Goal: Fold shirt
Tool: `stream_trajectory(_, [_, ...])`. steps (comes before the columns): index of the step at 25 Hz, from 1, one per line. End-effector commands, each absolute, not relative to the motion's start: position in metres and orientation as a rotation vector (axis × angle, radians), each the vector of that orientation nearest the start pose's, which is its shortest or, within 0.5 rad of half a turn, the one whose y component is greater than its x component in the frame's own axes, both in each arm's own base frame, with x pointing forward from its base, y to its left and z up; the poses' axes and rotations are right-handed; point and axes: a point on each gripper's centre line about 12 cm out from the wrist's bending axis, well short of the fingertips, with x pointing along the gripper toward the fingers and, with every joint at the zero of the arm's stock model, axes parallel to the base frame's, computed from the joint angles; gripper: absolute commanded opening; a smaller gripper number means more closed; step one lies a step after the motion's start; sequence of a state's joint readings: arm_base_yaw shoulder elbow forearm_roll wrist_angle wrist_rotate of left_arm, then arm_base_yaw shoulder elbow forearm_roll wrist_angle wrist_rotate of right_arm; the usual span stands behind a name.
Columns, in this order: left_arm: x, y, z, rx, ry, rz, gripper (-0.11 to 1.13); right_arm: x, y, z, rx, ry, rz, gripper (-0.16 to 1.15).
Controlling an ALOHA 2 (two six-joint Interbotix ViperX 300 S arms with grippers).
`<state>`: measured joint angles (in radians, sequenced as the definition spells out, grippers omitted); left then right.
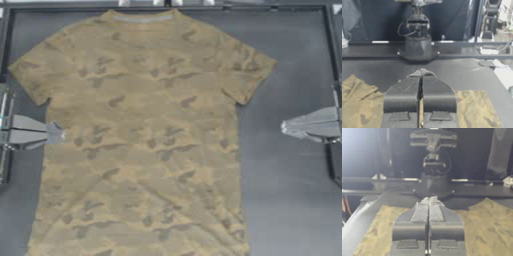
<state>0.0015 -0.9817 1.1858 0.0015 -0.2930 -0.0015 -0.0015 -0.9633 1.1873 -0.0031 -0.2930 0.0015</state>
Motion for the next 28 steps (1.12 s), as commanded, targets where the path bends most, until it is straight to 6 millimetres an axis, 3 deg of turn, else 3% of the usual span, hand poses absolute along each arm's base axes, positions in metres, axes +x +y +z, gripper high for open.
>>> stream_trajectory(1, [0.197,-0.003,0.308,-0.007,-0.121,-0.013,-0.05,0.199,0.0,0.298,0.026,-0.1,0.001,-0.05])
stream_trajectory(3, [0.198,-0.003,0.308,-0.005,-0.1,-0.013,0.06,0.2,0.0,0.296,0.033,-0.087,-0.001,0.06])
stream_trajectory(7, [0.199,-0.003,0.308,-0.008,-0.067,-0.015,0.1,0.199,0.002,0.293,0.01,-0.078,0.012,0.17])
stream_trajectory(9, [0.199,-0.003,0.308,-0.008,-0.038,-0.016,0.21,0.199,0.004,0.294,-0.008,-0.08,0.023,0.28])
stream_trajectory(11, [0.2,-0.003,0.306,-0.014,0.008,-0.016,0.46,0.2,0.005,0.294,-0.005,-0.074,0.027,0.52])
stream_trajectory(13, [0.2,-0.004,0.305,-0.033,0.042,-0.019,0.83,0.2,0.004,0.293,0.015,-0.055,0.025,0.81])
stream_trajectory(15, [0.2,-0.004,0.306,-0.054,0.06,-0.018,1.08,0.2,0.004,0.292,0.027,-0.033,0.024,1.07])
stream_trajectory(16, [0.2,-0.004,0.306,-0.057,0.068,-0.02,1.09,0.2,0.004,0.291,0.028,-0.027,0.023,1.08])
stream_trajectory(19, [0.197,-0.005,0.307,-0.063,0.111,-0.021,0.97,0.199,0.004,0.293,0.034,-0.003,0.022,0.98])
stream_trajectory(21, [0.195,-0.005,0.309,-0.072,0.162,-0.023,0.96,0.201,0.005,0.297,0.053,0.047,0.022,0.98])
stream_trajectory(28, [0.192,-0.01,0.319,-0.145,0.504,-0.03,0.96,0.216,0.015,0.317,0.121,0.415,0.055,0.98])
